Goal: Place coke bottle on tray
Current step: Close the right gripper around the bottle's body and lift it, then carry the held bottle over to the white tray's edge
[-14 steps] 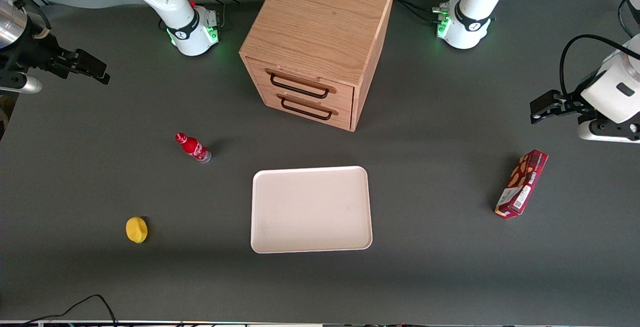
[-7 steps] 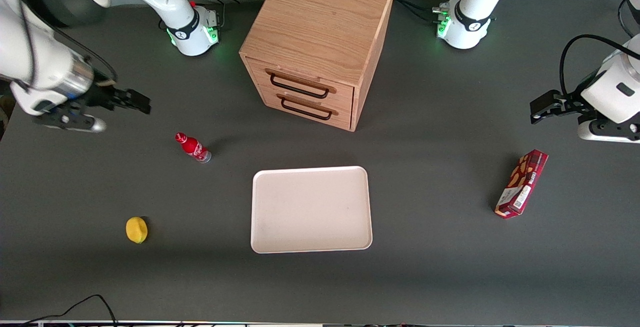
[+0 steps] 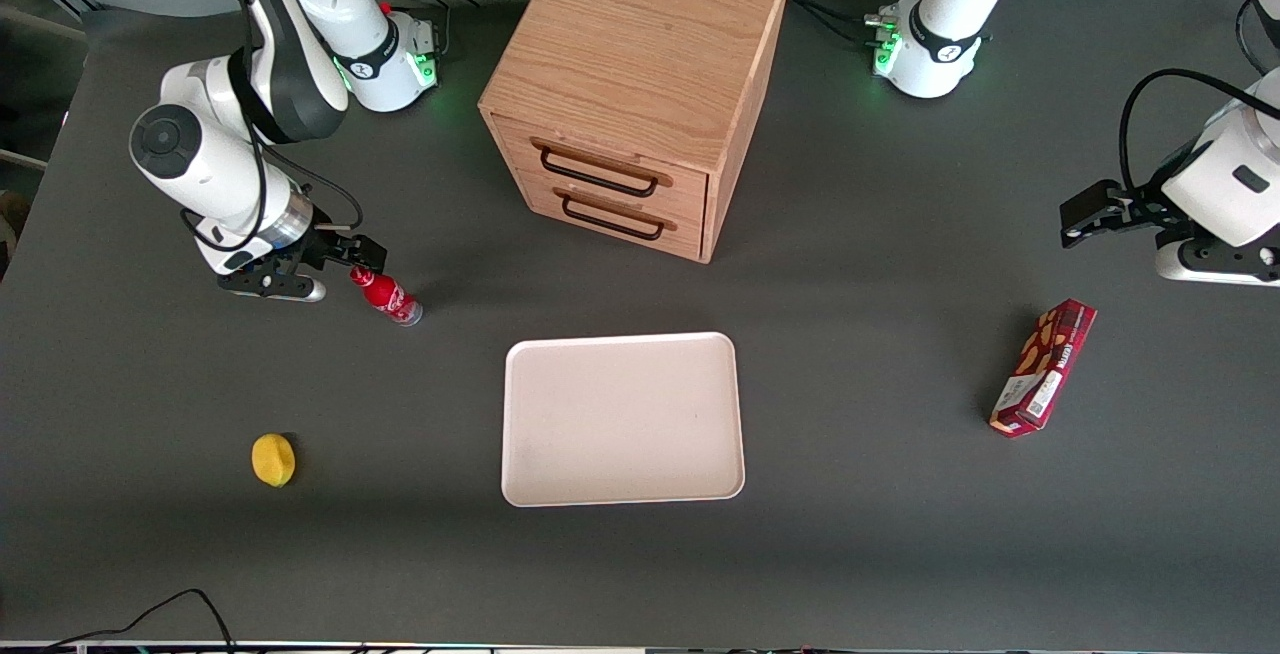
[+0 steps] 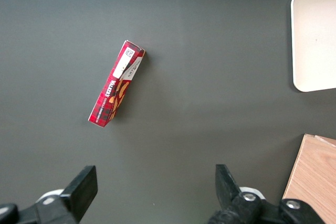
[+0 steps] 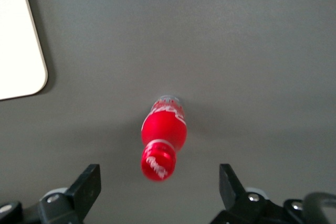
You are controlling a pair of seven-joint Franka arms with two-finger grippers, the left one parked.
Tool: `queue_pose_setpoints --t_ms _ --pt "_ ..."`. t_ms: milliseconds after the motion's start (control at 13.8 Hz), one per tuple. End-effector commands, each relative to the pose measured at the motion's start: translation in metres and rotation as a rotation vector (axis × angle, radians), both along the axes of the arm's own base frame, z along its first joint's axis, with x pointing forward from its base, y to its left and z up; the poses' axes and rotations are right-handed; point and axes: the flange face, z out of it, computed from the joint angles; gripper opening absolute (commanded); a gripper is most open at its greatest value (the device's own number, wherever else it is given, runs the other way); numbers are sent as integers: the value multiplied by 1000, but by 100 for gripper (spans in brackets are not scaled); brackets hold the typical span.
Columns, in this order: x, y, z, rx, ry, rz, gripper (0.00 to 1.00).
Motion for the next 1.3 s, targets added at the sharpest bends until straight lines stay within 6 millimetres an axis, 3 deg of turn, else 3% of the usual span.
queue_pose_setpoints --t_ms 0,72,145,290,580,797,942,1232 --pt "-3 0 -18 12 -34 -26 100" --pt "-2 0 -24 14 -39 -27 93" --pt "-1 0 -27 13 -45 -24 78" --pt "-1 1 -32 13 -38 -21 0" --pt "-2 5 -31 12 -38 -13 0" --pt "0 6 -9 1 -35 2 0" --pt "11 7 38 -16 -6 10 0" --pt "57 16 162 -13 54 4 0"
